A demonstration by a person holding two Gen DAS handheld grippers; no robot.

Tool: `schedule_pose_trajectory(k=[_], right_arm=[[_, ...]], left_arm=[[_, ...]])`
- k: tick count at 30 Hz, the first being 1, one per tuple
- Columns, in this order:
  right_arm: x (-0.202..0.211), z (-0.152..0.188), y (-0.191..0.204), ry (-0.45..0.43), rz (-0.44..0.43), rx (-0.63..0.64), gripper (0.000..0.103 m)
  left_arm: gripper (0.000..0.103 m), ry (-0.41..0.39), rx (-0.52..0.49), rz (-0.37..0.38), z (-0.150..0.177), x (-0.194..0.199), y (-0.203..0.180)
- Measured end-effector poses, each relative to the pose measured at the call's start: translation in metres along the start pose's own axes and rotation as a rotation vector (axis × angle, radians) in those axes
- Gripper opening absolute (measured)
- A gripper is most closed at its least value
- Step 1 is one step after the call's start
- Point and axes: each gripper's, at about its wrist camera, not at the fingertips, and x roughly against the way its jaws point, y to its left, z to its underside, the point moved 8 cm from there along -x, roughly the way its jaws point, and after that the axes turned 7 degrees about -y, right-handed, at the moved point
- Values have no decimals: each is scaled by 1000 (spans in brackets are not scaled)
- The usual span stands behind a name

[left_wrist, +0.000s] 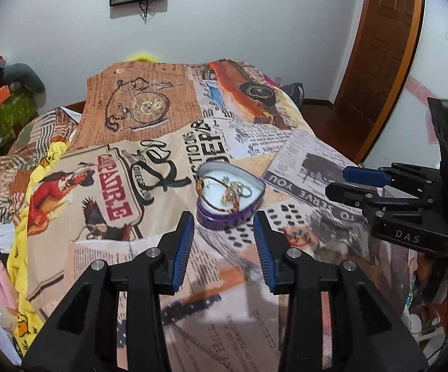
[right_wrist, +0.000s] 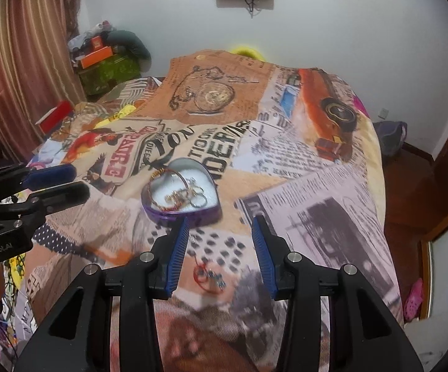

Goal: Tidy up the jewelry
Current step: 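Lower the right gripper and grasp the red beaded string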

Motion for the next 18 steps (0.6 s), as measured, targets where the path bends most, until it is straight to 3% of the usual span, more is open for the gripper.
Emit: schedule_pose_trajectory(k=[7,18], right_arm=[[-8,30,0,70,-6,-6,39],[-53,70,12,193,-36,26,39]], left_arm=[[40,44,13,15,20,-8,-6],[40,113,57,20,49,-29,4]])
